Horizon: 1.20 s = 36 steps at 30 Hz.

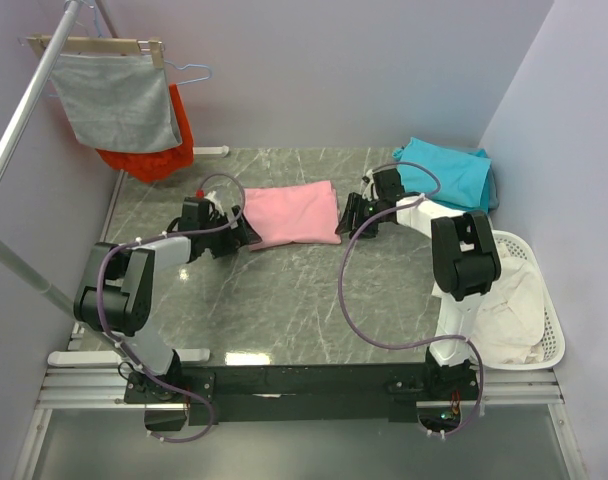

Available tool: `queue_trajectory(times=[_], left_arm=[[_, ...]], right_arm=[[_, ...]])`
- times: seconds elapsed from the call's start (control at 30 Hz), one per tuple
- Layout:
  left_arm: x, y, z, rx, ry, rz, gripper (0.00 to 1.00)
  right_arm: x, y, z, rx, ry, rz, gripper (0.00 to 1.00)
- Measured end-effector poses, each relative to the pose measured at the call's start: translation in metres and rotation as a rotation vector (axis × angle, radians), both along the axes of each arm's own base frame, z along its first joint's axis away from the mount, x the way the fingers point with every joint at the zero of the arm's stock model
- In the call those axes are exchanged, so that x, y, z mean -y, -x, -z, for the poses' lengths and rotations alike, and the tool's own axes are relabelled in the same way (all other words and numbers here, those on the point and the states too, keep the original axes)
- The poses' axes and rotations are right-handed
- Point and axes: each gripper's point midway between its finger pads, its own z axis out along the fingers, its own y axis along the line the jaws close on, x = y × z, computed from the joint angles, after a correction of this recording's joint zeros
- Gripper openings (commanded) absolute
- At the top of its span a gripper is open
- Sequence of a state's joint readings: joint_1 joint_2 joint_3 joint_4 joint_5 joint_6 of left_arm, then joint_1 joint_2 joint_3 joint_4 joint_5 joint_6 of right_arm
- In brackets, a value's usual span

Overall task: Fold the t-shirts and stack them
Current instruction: Smooth out wrinkles on the folded tshirt

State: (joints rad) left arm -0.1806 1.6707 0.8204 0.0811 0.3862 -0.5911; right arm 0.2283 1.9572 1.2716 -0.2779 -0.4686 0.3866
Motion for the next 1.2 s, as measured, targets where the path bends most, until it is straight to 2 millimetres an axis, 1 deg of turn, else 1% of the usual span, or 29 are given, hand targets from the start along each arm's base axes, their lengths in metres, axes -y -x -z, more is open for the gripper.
queue_trajectory(times=[0.03,0.1,0.13,0.2,0.23,0.27,0.3,0.37,0.4,0.43,0.47,0.5,0.53,0.6,0.73,0.87,0.9,0.93,0.97,1.0,1.03,1.07,1.1,1.2], left_arm=[[0.003,0.001,0.0,0.005,0.013,0.007,0.84],[0.007,0.004,-0.001,0.005,0.032,0.018,0.75],[0.009,0.005,0.0,0.002,0.039,0.024,0.65],[0.014,0.008,0.002,-0.008,0.049,0.032,0.51],[0.015,0.009,0.003,-0.012,0.053,0.036,0.44],[0.017,0.009,0.005,-0.017,0.055,0.039,0.42],[0.018,0.01,0.009,-0.026,0.054,0.046,0.38],[0.019,0.011,0.018,-0.051,0.051,0.055,0.31],[0.021,0.01,0.02,-0.057,0.056,0.061,0.26],[0.021,0.008,0.02,-0.055,0.05,0.062,0.25],[0.02,0.006,0.021,-0.055,0.043,0.063,0.24],[0.02,0.005,0.023,-0.057,0.037,0.067,0.2],[0.02,0.005,0.023,-0.06,0.033,0.069,0.18],[0.018,0.005,0.024,-0.063,0.018,0.074,0.15],[0.013,0.002,0.025,-0.074,-0.031,0.074,0.12],[0.007,0.001,0.026,-0.088,-0.084,0.065,0.15],[0.005,0.001,0.025,-0.09,-0.098,0.063,0.22],[0.004,0.001,0.025,-0.094,-0.112,0.06,0.24],[0.002,0.002,0.025,-0.095,-0.12,0.061,0.26],[0.001,0.003,0.024,-0.098,-0.126,0.06,0.38],[0.0,0.004,0.024,-0.098,-0.136,0.058,0.59],[-0.001,0.005,0.023,-0.102,-0.138,0.054,0.73],[-0.002,0.004,0.02,-0.098,-0.138,0.056,0.99],[-0.002,-0.001,0.004,-0.053,-0.142,0.046,0.99]], right_arm=[[-0.001,0.003,0.001,-0.011,-0.008,0.001,0.56],[-0.002,0.006,0.003,-0.024,-0.019,0.001,0.55],[-0.003,0.007,0.003,-0.029,-0.023,0.0,0.53],[-0.005,0.007,0.003,-0.032,-0.033,-0.003,0.51],[-0.006,0.007,0.003,-0.032,-0.04,-0.005,0.47],[-0.007,0.007,0.003,-0.034,-0.046,-0.005,0.45],[-0.008,0.007,0.004,-0.034,-0.054,-0.009,0.43],[-0.012,0.006,0.007,-0.042,-0.072,-0.016,0.29],[-0.013,0.007,0.01,-0.051,-0.078,-0.018,0.24],[-0.014,0.007,0.012,-0.057,-0.08,-0.02,0.13],[-0.014,0.008,0.015,-0.067,-0.082,-0.02,0.08],[-0.015,0.009,0.017,-0.073,-0.084,-0.021,0.04],[-0.015,0.009,0.018,-0.077,-0.086,-0.022,0.0],[-0.016,0.007,0.018,-0.076,-0.088,-0.024,0.0],[-0.012,-0.001,0.014,-0.057,-0.071,-0.019,0.0],[-0.003,-0.003,0.016,-0.047,-0.008,-0.009,0.0],[0.0,-0.001,0.016,-0.05,0.007,-0.009,0.0],[0.002,0.001,0.016,-0.052,0.021,-0.009,0.0],[0.003,0.002,0.016,-0.054,0.03,-0.01,0.04],[0.005,0.003,0.015,-0.053,0.039,-0.013,0.17],[0.008,0.004,0.016,-0.053,0.055,-0.014,0.23],[0.01,0.004,0.016,-0.055,0.066,-0.01,0.27],[0.012,0.005,0.016,-0.057,0.074,-0.006,0.33],[0.02,0.005,0.017,-0.056,0.111,0.007,0.41]])
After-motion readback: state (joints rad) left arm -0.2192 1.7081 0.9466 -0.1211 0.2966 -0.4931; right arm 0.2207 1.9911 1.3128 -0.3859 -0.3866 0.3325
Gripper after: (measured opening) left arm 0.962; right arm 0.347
